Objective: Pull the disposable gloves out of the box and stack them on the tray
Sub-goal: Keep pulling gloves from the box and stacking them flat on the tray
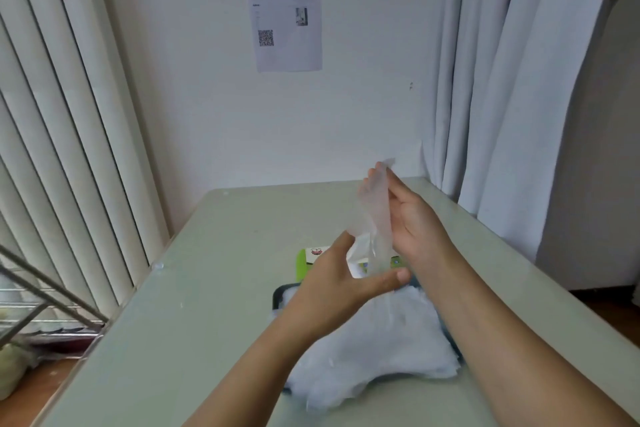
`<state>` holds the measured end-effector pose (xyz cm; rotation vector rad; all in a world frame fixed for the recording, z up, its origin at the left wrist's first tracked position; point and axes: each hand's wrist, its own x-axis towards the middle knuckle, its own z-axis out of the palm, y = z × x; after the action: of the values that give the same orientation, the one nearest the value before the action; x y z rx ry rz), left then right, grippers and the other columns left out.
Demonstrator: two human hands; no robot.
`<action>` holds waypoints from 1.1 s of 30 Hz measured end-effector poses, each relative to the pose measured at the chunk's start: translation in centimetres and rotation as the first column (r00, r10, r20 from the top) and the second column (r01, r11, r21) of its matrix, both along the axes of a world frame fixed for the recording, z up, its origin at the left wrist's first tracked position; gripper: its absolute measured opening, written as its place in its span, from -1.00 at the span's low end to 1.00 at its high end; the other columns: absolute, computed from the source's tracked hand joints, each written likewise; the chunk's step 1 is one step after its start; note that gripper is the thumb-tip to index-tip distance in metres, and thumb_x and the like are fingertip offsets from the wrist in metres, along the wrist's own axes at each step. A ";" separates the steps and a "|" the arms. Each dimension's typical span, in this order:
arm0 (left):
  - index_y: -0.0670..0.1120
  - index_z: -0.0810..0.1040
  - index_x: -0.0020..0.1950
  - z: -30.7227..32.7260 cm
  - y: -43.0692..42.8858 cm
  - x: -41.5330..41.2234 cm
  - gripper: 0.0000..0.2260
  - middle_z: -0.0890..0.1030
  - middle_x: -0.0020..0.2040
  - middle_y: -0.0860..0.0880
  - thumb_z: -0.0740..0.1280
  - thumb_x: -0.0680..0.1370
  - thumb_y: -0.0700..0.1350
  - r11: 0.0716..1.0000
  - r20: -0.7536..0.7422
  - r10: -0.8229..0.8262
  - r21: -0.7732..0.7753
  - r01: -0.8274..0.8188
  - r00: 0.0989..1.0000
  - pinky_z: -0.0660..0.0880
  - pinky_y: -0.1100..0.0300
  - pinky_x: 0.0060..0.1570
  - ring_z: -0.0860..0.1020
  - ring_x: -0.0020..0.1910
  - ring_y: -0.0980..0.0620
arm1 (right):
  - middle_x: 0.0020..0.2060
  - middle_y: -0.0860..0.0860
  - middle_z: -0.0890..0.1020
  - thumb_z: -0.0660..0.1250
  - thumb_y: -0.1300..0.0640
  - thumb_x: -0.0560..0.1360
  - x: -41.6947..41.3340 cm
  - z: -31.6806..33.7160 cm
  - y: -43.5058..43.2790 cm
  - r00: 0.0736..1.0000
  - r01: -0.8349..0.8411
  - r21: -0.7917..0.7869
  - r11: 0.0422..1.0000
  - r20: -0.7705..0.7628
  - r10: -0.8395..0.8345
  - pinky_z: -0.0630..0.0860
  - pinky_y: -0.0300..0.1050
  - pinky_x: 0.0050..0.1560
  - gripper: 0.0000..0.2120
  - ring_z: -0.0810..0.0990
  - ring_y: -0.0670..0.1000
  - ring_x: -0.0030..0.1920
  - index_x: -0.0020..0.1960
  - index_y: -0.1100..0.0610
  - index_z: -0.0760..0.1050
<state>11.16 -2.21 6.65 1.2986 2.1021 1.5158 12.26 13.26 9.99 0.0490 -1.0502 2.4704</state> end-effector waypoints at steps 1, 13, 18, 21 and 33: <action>0.27 0.40 0.15 -0.7 -0.1 -0.1 -0.63 0.44 -0.05 0.61 0.47 0.43 0.08 1.000 0.009 0.000 -0.022 0.001 1.000 0.31 0.60 -0.02 0.39 0.01 0.61 | -0.26 -0.04 0.62 0.29 0.06 0.55 0.1 -0.4 0.0 1.000 0.004 -0.047 0.999 0.012 -0.003 0.61 -0.20 -0.15 -0.82 0.64 -0.07 -0.22 -0.14 0.10 0.60; -0.37 0.59 -0.10 0.4 -1.9 -3.0 -0.72 0.58 -0.23 -0.23 0.45 0.46 -0.12 0.930 0.264 0.167 0.278 -0.241 0.950 0.45 0.31 -0.37 0.52 -0.29 0.05 | -0.08 0.05 0.68 0.33 0.20 0.44 1.5 -3.7 2.2 0.983 -0.141 -0.262 0.955 -0.149 0.104 0.63 0.06 -0.03 -0.87 0.68 0.08 -0.02 -0.18 0.17 0.66; -0.21 0.62 -0.20 1.1 -2.4 -4.5 -0.84 0.69 -0.14 -0.09 0.48 0.46 -0.12 0.960 0.224 0.180 0.171 -0.221 0.958 0.57 0.14 0.03 0.64 -0.10 -0.05 | 0.31 0.22 0.48 0.42 -0.25 0.32 2.0 -5.4 3.6 0.953 -0.259 -0.084 0.962 0.138 0.269 0.43 0.21 0.27 -0.27 0.49 0.24 0.29 0.31 0.19 0.43; -0.15 0.67 -0.15 1.1 -2.4 -4.8 -0.87 0.70 -0.06 -0.10 0.43 0.39 -0.10 0.969 0.285 0.153 0.143 -0.200 0.946 0.54 -0.03 0.17 0.65 0.02 -0.10 | 0.20 0.27 0.56 0.59 -0.07 0.20 2.9 -5.2 3.9 0.880 -0.303 0.099 0.948 0.410 0.239 0.62 0.02 -0.01 -0.26 0.63 0.21 0.10 0.25 0.27 0.49; -0.10 0.41 -0.36 -6.6 -0.5 -7.1 -0.80 0.54 -0.45 0.02 0.36 0.42 -0.27 0.865 0.021 0.286 -0.435 -0.249 0.958 0.43 0.35 -0.43 0.49 -0.46 0.08 | -0.45 0.10 0.55 0.26 0.26 0.57 5.4 -9.8 4.9 0.553 -0.372 0.681 0.631 0.708 -0.439 0.46 -0.29 -0.44 -0.78 0.57 -0.01 -0.45 -0.24 0.28 0.49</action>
<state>4.03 -2.68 0.07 0.7954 2.4535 1.0735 17.66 18.12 0.15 -1.0039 -2.4565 1.6576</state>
